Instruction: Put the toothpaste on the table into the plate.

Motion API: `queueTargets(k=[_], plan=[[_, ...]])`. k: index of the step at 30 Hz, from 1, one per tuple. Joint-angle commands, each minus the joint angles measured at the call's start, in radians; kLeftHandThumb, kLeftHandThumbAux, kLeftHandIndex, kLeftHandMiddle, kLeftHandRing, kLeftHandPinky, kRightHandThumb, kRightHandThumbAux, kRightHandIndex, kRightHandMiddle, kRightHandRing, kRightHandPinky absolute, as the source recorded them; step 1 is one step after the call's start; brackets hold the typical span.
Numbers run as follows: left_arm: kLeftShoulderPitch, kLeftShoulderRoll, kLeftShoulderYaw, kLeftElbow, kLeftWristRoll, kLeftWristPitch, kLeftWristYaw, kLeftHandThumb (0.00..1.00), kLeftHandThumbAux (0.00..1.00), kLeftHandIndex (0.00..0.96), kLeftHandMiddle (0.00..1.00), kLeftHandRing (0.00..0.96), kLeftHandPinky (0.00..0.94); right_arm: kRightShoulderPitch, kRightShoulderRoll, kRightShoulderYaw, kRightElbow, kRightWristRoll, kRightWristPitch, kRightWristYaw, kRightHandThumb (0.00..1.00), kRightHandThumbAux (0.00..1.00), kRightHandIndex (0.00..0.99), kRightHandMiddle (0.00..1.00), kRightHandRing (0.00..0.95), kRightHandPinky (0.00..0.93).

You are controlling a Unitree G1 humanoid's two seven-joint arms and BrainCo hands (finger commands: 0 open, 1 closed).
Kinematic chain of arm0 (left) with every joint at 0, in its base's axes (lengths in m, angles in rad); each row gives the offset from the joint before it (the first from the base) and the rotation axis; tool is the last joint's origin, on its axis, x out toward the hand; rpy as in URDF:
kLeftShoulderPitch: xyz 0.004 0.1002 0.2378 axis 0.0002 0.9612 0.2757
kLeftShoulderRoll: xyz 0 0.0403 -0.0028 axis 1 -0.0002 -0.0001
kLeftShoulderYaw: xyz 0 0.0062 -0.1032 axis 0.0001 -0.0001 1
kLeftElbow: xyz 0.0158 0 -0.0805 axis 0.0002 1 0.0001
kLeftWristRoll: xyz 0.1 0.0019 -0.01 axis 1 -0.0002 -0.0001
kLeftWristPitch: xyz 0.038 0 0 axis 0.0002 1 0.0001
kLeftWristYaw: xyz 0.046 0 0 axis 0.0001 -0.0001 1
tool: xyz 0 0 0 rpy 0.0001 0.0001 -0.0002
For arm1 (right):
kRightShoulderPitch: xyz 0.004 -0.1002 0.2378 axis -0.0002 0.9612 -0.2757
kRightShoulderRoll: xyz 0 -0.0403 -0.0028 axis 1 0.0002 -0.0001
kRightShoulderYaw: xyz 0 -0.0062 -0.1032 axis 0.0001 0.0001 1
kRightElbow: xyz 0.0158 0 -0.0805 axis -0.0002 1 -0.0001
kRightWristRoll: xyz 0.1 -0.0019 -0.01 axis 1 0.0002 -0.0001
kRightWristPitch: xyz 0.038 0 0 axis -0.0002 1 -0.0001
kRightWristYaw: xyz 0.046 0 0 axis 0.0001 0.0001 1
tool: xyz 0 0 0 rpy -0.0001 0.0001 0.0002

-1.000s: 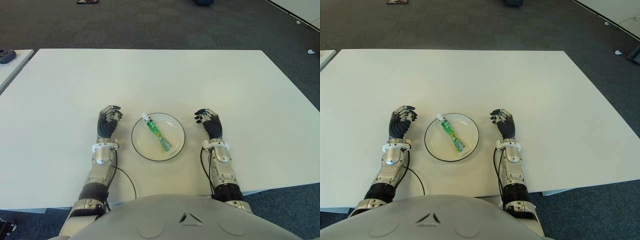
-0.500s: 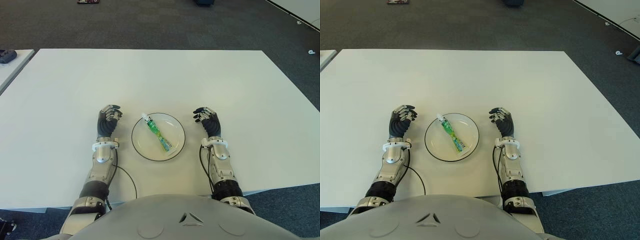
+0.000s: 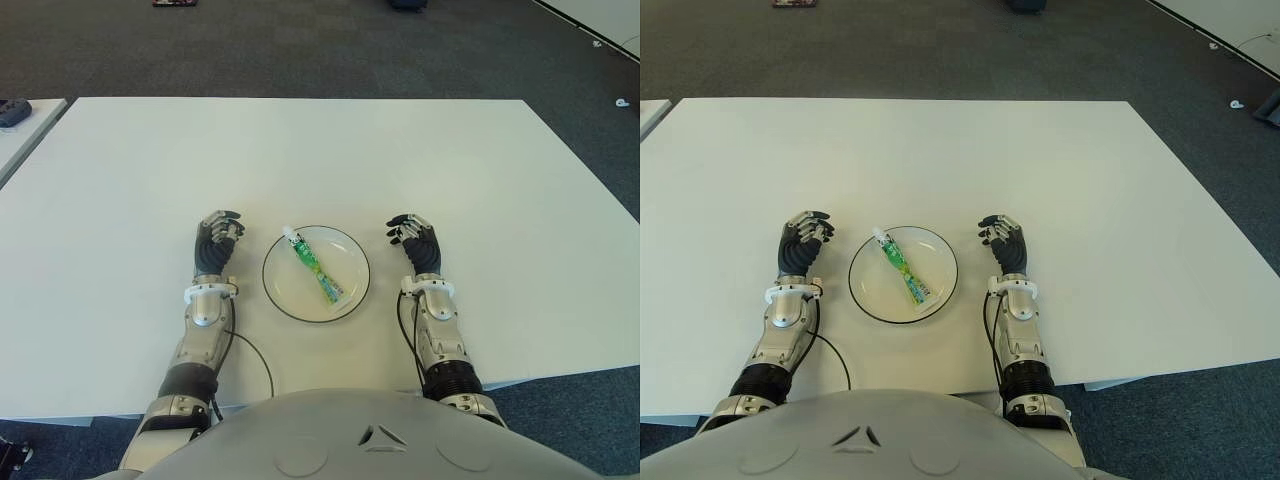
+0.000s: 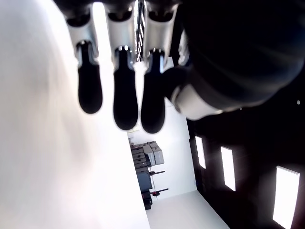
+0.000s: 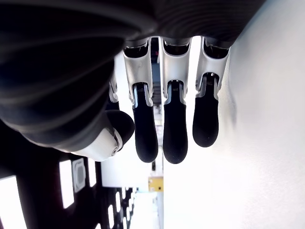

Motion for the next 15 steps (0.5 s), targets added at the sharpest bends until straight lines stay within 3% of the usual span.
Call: queueTargets(k=[1, 15], plan=[[0.022, -0.001, -0.004, 0.008, -0.004, 0.029, -0.008, 0.704, 0.717, 0.430, 0.549, 0.553, 0.512, 0.025, 0.011, -0.006, 0.032, 0.016, 0.008, 0.007, 0.709, 0.728, 0.432, 0.483, 0.506, 0.538], [0.028, 0.005, -0.004, -0.004, -0.010, 0.022, -0.013, 0.705, 0.717, 0.431, 0.561, 0.560, 0.526, 0.031, 0.020, -0.018, 0.017, 0.030, 0.001, 0.009, 0.711, 0.728, 0.432, 0.471, 0.485, 0.510]])
